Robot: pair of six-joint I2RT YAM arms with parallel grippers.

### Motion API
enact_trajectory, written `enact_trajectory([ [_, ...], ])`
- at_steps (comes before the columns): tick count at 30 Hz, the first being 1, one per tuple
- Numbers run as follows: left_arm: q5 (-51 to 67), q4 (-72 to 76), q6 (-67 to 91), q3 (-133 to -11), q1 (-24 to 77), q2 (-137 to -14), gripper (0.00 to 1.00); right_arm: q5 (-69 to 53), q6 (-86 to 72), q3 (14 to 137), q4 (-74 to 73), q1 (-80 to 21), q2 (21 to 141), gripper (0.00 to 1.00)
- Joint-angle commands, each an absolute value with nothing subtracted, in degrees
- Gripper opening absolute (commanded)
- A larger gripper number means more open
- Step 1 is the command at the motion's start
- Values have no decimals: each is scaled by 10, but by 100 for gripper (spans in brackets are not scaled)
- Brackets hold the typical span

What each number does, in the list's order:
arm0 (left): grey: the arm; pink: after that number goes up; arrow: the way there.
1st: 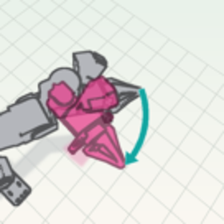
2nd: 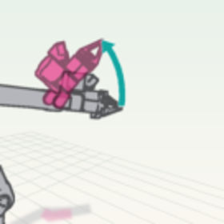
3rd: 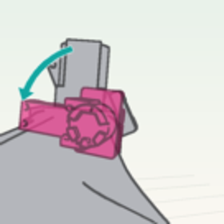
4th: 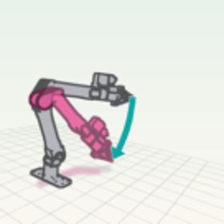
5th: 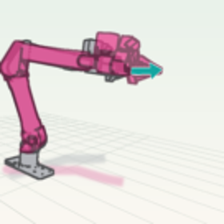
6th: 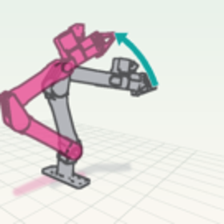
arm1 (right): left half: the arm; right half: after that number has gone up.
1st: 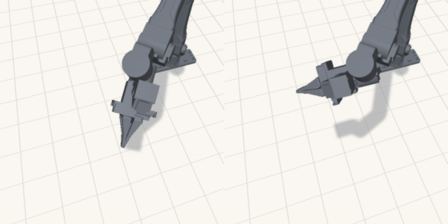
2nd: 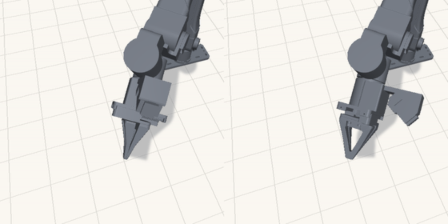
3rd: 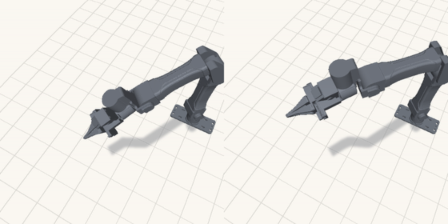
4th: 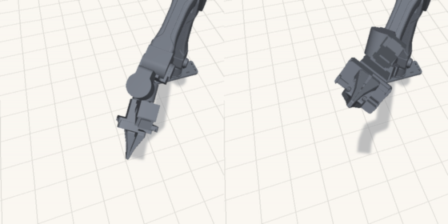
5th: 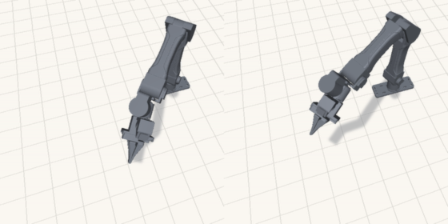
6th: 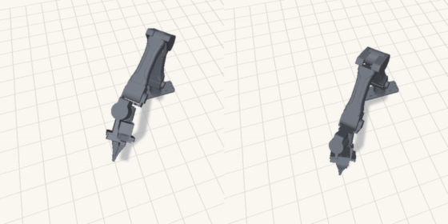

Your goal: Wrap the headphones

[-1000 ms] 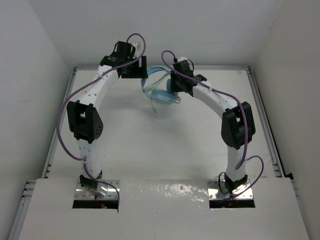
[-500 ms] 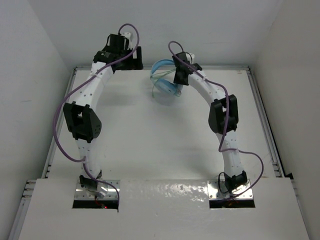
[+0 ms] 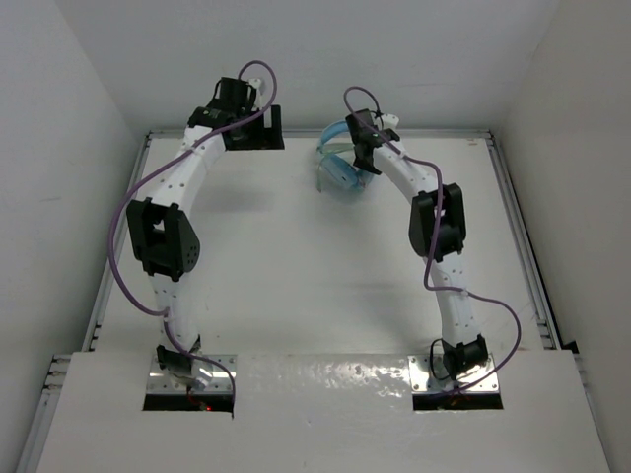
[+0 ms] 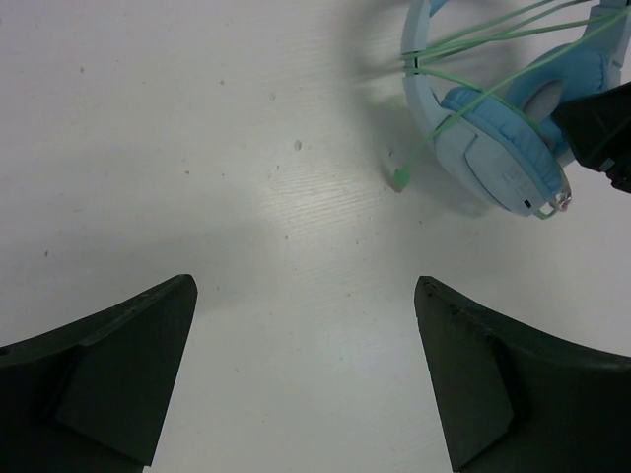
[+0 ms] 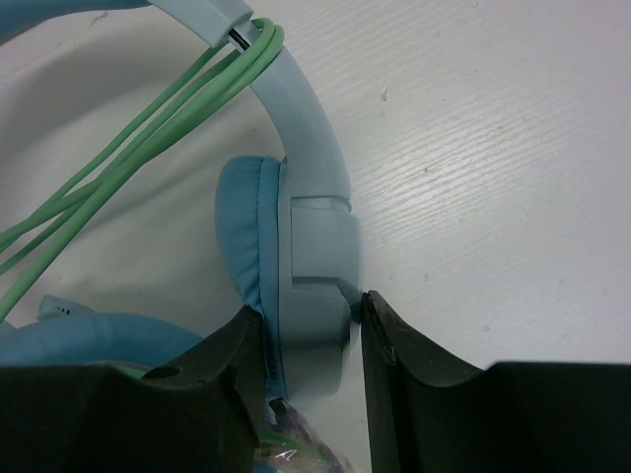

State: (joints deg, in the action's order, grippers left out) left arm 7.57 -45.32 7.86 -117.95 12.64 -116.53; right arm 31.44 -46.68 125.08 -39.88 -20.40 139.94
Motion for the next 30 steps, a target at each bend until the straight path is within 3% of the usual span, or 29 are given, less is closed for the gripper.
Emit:
enact_trajectory([
  [1,95,-443,83,-1178,119,-1158,90,318,-490,1274,-361,-207,1390,27],
  [7,103,-446,85,-1176,119,-1162,90,273,-499,1259,-347,-209,1392,44],
  [8,103,-446,85,-1175,118,-1163,90,269,-499,1256,-345,-211,1391,55],
  [9,104,-446,85,-1175,119,-1163,90,265,-497,1255,-342,-212,1388,58],
  [19,112,-451,84,-1178,118,-1165,90,243,-441,1202,-279,-222,1299,66],
  [23,98,-461,72,-1186,118,-1165,90,236,-398,1167,-264,-221,1230,75],
  [28,74,-473,58,-1208,111,-1165,90,204,-289,1089,-273,-208,1099,99],
  [30,61,-475,52,-1210,107,-1158,90,205,-273,1044,-291,-186,1052,99],
])
